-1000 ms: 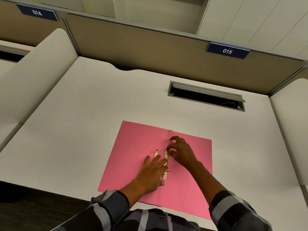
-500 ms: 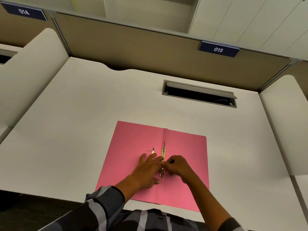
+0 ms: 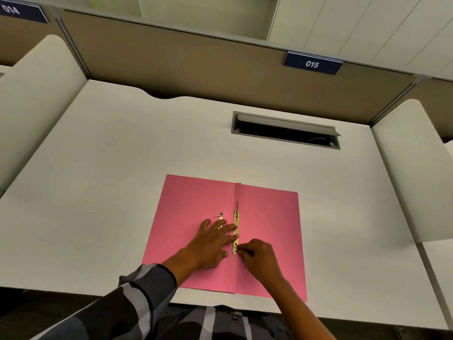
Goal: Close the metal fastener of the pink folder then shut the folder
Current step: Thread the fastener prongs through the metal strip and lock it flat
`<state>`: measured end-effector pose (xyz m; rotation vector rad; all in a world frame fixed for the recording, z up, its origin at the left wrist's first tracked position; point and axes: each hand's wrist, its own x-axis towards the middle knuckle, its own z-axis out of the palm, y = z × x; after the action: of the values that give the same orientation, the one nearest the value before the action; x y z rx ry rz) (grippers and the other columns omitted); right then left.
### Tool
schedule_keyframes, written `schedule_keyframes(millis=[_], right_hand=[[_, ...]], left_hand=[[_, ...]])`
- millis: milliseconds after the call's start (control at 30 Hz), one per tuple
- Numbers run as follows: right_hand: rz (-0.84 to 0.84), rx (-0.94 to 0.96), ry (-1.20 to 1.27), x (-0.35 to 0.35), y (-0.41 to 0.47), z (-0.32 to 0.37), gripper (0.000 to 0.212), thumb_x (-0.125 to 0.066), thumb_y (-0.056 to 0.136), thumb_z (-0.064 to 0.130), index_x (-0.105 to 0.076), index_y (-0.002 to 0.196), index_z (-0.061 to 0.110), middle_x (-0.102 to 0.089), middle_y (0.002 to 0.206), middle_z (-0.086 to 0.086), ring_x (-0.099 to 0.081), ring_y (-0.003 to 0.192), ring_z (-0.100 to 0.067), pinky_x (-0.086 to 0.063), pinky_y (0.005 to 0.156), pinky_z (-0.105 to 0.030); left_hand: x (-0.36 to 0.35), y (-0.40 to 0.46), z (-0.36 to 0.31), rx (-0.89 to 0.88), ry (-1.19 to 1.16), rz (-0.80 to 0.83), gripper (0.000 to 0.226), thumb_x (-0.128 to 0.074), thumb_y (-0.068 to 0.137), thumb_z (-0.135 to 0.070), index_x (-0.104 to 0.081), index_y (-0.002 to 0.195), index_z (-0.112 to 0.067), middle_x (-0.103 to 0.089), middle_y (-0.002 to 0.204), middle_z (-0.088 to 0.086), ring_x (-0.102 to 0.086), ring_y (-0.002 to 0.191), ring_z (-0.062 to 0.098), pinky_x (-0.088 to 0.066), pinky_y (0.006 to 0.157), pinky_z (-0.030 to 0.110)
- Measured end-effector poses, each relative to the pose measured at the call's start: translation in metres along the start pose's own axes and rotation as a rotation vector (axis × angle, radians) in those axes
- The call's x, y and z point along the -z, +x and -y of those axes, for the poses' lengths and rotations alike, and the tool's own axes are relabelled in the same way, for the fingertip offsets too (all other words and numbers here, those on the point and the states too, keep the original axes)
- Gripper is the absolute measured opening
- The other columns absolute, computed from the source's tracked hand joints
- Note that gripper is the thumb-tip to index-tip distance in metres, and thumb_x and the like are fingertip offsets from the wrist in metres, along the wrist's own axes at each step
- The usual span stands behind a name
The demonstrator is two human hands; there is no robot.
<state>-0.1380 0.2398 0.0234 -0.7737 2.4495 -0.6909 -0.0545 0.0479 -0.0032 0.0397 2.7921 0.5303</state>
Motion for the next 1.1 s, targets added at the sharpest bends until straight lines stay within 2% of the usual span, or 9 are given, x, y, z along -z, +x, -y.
schedule_keyframes(millis=[100, 200, 333, 400, 567, 700, 933, 1000, 1100], right_hand=[[-0.025, 0.021, -0.031, -0.007, -0.007, 0.002, 0.022, -0.068, 0.096, 0.016, -0.08, 0.115, 0.018, -0.076, 0.097, -0.006, -0.066, 0.082, -0.019, -0.05, 0.074, -0.023], [-0.056, 0.034, -0.048, -0.018, -0.014, 0.006, 0.022, -0.065, 0.099, 0.018, -0.079, 0.116, 0.014, -0.073, 0.097, -0.007, -0.066, 0.082, -0.02, -0.051, 0.072, -0.022], [-0.091, 0.021, -0.035, -0.028, -0.02, 0.013, 0.021, -0.063, 0.099, 0.016, -0.08, 0.109, 0.007, -0.071, 0.091, -0.011, -0.067, 0.077, -0.025, -0.058, 0.069, -0.036], [-0.108, -0.027, -0.001, -0.03, -0.019, 0.016, 0.021, -0.063, 0.098, 0.014, -0.081, 0.106, 0.006, -0.072, 0.089, -0.013, -0.066, 0.075, -0.026, -0.057, 0.068, -0.037], [-0.099, -0.145, 0.061, -0.032, -0.018, 0.021, 0.023, -0.061, 0.099, 0.017, -0.081, 0.106, 0.009, -0.076, 0.091, -0.012, -0.066, 0.079, -0.024, -0.052, 0.073, -0.033], [-0.116, -0.196, 0.098, -0.037, -0.019, 0.025, 0.026, -0.059, 0.101, 0.022, -0.081, 0.109, 0.009, -0.077, 0.094, -0.011, -0.058, 0.074, -0.017, -0.045, 0.071, -0.024], [-0.134, -0.209, 0.093, -0.04, -0.022, 0.028, 0.026, -0.059, 0.102, 0.022, -0.079, 0.111, 0.008, -0.077, 0.099, -0.01, -0.067, 0.083, -0.021, -0.045, 0.073, -0.02], [-0.148, -0.191, 0.075, -0.042, -0.025, 0.029, 0.026, -0.059, 0.102, 0.023, -0.079, 0.108, 0.008, -0.077, 0.096, -0.009, -0.065, 0.078, -0.019, -0.047, 0.07, -0.018], [-0.163, -0.151, 0.039, -0.046, -0.031, 0.031, 0.024, -0.06, 0.102, 0.022, -0.079, 0.104, 0.007, -0.076, 0.093, -0.01, -0.058, 0.071, -0.015, -0.035, 0.061, -0.01]], left_hand=[[0.002, 0.001, 0.001, -0.011, 0.006, -0.003, 0.063, -0.06, 0.098, -0.046, -0.041, 0.157, -0.039, -0.024, 0.175, -0.007, -0.014, 0.163, 0.026, -0.007, 0.127, 0.06], [0.001, 0.002, 0.003, -0.017, 0.027, 0.005, 0.063, -0.059, 0.098, -0.047, -0.04, 0.158, -0.039, -0.022, 0.175, -0.007, -0.013, 0.163, 0.026, -0.006, 0.127, 0.059], [0.003, 0.003, 0.0, -0.012, 0.037, 0.024, 0.064, -0.059, 0.099, -0.046, -0.037, 0.159, -0.038, -0.02, 0.176, -0.005, -0.011, 0.163, 0.026, -0.005, 0.127, 0.059], [0.004, 0.003, -0.001, -0.009, 0.039, 0.027, 0.065, -0.06, 0.099, -0.045, -0.038, 0.16, -0.037, -0.021, 0.176, -0.005, -0.012, 0.163, 0.027, -0.006, 0.127, 0.059], [0.006, 0.002, -0.003, -0.005, 0.052, 0.031, 0.065, -0.062, 0.099, -0.044, -0.039, 0.159, -0.035, -0.021, 0.175, -0.004, -0.013, 0.163, 0.027, -0.008, 0.128, 0.06], [0.007, 0.003, -0.005, -0.005, 0.069, 0.029, 0.065, -0.062, 0.099, -0.043, -0.04, 0.159, -0.035, -0.022, 0.175, -0.003, -0.014, 0.162, 0.028, -0.009, 0.127, 0.06], [0.007, 0.002, -0.006, -0.002, 0.067, 0.02, 0.065, -0.064, 0.098, -0.041, -0.042, 0.158, -0.034, -0.023, 0.175, -0.002, -0.015, 0.162, 0.029, -0.01, 0.127, 0.061], [0.007, 0.003, -0.006, -0.001, 0.069, 0.018, 0.065, -0.064, 0.098, -0.041, -0.042, 0.158, -0.034, -0.023, 0.175, -0.002, -0.016, 0.162, 0.029, -0.01, 0.127, 0.06], [0.006, 0.003, -0.006, 0.007, 0.063, 0.024, 0.066, -0.064, 0.098, -0.041, -0.041, 0.159, -0.034, -0.022, 0.175, -0.003, -0.014, 0.162, 0.028, -0.009, 0.127, 0.06]])
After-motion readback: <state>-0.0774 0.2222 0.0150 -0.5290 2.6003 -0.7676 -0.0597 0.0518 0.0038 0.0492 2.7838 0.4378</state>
